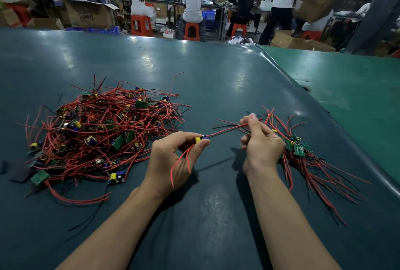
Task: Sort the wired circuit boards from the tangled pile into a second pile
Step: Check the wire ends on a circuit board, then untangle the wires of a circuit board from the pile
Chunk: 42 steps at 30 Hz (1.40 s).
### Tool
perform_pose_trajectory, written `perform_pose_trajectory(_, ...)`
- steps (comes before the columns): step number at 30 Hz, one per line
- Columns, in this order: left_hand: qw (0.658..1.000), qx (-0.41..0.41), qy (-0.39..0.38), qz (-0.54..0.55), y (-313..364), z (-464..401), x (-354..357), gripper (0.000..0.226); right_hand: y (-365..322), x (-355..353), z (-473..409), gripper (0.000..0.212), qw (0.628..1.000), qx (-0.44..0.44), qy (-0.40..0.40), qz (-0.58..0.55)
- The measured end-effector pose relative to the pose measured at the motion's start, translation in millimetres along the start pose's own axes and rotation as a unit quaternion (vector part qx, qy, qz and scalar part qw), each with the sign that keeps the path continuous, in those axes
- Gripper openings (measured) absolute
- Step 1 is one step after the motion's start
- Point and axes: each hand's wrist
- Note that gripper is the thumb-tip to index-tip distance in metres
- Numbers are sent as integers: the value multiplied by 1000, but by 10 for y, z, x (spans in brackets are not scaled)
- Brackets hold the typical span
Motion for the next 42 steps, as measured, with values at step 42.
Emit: perform_pose_trajectory(42,984,-113,53,128,-26,-2,-15,11,53,9,-36,25,994,71,-29,-83)
Point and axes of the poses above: each hand's wrist, its own z-axis away from the middle knuckle, its own x-axis out of the palm, y = z × x
